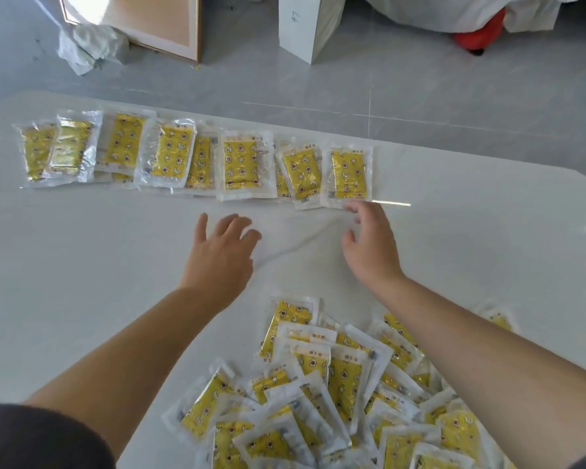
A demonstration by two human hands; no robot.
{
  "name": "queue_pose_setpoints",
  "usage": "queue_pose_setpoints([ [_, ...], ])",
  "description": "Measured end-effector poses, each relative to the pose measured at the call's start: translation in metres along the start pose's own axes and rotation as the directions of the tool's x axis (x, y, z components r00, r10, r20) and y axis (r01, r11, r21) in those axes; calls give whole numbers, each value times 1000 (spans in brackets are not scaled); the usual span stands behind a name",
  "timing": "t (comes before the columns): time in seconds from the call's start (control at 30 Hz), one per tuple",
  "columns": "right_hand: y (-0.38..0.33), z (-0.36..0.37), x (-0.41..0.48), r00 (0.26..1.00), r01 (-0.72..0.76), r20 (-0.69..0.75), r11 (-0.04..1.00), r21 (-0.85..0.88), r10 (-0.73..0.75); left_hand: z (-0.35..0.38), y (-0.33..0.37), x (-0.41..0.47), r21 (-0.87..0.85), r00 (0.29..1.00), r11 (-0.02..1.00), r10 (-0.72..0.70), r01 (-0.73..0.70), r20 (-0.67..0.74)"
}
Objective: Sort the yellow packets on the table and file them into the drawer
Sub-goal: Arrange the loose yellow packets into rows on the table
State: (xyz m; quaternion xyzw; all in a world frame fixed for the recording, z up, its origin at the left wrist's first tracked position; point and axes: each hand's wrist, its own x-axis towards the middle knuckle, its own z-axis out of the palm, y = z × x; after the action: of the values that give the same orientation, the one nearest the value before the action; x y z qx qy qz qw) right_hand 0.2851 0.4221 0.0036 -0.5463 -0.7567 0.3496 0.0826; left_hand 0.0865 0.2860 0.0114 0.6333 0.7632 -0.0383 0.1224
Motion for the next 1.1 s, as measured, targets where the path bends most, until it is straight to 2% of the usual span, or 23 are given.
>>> queue_pose_setpoints([
  [0.07, -8, 9, -38, 992, 63, 105, 998, 30, -66, 11, 4, -40, -98, 999, 994, -43, 43, 5],
  [0.17, -16, 25, -91, 952, 128, 276, 991, 31, -131, 23, 11, -96, -218, 977, 955, -175, 199, 125],
  [0.27, -22, 40, -136, 908, 135, 395, 990, 35, -137, 30, 14, -146, -215, 887, 892, -312, 397, 341],
  [0.37, -31, 52, -173, 872, 112, 475, 993, 46, -120, 35, 21, -178, -170, 788, 829, -413, 533, 457],
  [0.53, -45, 73, -211, 883, -26, 468, 995, 94, -21, 51, 38, -200, -131, 732, 789, -476, 600, 487],
  [0.67, -51, 81, -221, 903, -52, 429, 996, 66, 19, 59, 40, -198, -281, 724, 702, -473, 654, 502],
  [0.77, -54, 85, -223, 906, -63, 422, 997, 34, 43, 60, 37, -195, -389, 728, 645, -413, 658, 548],
  [0.83, -56, 85, -223, 909, -85, 412, 996, 18, 70, 59, 32, -192, -469, 728, 578, -379, 668, 571],
  [0.93, -59, 82, -223, 908, -159, 395, 987, 18, 139, 53, 23, -191, -538, 692, 439, -394, 720, 605],
  [1.03, -65, 78, -226, 884, -287, 402, 955, 68, 237, 34, 4, -198, -649, 662, 212, -453, 730, 597],
  [1.1, -75, 76, -227, 847, -372, 455, 917, 142, 274, 13, -11, -204, -730, 673, 87, -474, 678, 568],
])
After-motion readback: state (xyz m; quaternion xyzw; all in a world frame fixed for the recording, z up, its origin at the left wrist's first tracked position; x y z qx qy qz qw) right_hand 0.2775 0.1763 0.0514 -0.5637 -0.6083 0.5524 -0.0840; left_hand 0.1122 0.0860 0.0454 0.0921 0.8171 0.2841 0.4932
